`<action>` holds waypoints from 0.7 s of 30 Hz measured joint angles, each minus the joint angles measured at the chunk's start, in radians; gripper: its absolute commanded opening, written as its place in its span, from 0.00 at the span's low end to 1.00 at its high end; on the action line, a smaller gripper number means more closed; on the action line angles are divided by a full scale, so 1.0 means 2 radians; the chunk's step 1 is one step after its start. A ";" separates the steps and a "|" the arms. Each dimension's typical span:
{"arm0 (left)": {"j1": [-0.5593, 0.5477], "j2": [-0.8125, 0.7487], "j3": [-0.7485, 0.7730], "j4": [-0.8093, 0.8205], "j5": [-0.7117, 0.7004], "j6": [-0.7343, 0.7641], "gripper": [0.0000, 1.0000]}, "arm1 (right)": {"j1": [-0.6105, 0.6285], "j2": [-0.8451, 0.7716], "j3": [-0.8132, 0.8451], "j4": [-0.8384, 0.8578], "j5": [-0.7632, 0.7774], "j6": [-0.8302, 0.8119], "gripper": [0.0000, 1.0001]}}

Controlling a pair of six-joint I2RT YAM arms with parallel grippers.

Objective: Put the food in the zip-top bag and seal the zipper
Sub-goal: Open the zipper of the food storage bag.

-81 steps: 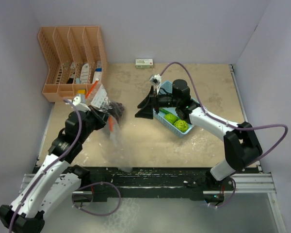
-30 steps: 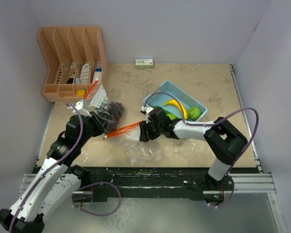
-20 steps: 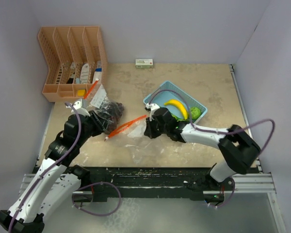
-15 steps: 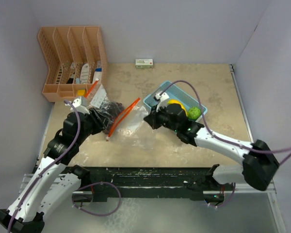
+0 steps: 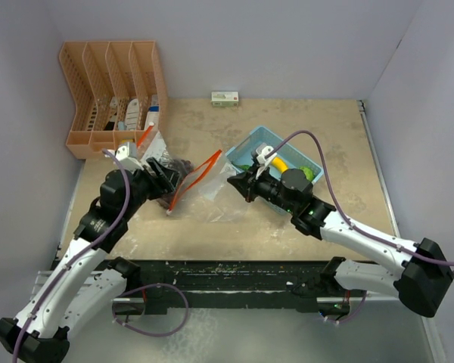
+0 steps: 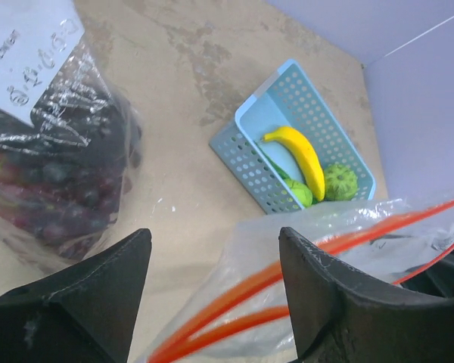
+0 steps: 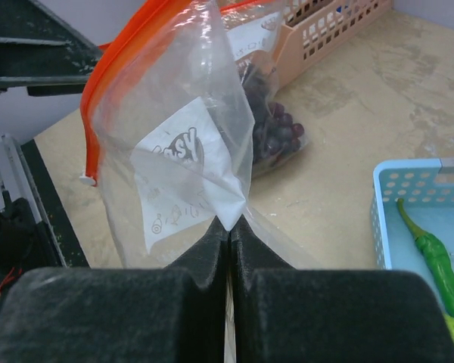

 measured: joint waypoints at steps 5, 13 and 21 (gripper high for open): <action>0.000 0.010 0.000 0.044 0.007 0.002 0.71 | 0.000 -0.014 0.000 0.004 -0.023 -0.009 0.00; 0.000 0.013 -0.038 0.132 0.086 0.039 0.69 | 0.000 -0.012 0.000 0.004 -0.049 -0.017 0.00; 0.000 -0.073 -0.079 0.180 0.121 0.071 0.70 | 0.000 -0.012 0.000 0.003 -0.060 -0.022 0.00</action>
